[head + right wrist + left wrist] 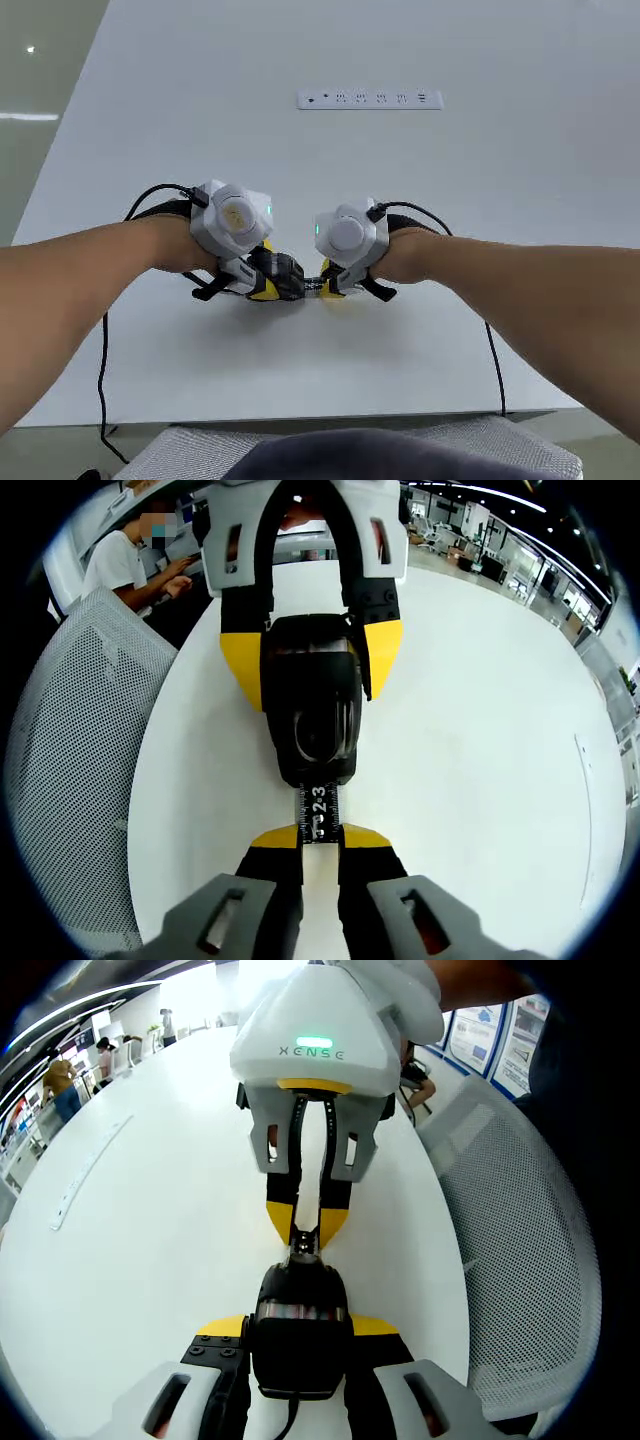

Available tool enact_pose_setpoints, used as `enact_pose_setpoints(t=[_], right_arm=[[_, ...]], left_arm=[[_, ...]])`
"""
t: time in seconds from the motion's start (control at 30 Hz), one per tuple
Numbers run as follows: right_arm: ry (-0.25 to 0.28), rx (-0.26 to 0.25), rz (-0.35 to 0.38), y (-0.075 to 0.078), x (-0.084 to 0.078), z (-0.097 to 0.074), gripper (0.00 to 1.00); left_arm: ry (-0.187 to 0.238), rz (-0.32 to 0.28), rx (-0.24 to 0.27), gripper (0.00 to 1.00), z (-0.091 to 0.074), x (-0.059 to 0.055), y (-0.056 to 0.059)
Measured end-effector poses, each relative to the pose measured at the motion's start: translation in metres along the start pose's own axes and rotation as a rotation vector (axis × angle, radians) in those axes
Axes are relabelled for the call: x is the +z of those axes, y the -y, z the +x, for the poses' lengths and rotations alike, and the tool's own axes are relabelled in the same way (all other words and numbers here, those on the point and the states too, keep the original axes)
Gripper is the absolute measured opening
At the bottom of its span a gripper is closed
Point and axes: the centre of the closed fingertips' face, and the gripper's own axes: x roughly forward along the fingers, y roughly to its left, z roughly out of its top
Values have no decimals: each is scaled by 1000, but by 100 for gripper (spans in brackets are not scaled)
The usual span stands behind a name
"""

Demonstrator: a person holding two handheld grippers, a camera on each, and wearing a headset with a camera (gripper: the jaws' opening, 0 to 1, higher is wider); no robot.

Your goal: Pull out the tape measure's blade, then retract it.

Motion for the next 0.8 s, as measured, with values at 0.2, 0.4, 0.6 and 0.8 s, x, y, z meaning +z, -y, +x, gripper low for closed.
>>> enact_pose_setpoints(t=[0.2,0.4,0.6,0.8], right_arm=[[-3,-6,6,-1,-4,-2,11],[-10,-9,11,0,-5,-3,11],[-26,-10,23,0,-9,-6,11],[-33,-8,39,-1,-13,-8,11]], left_arm=[[7,3,2,33,0,0,0],[0,5,2,33,1,0,0],[-1,6,3,32,0,0,1],[-3,3,3,33,0,1,1]])
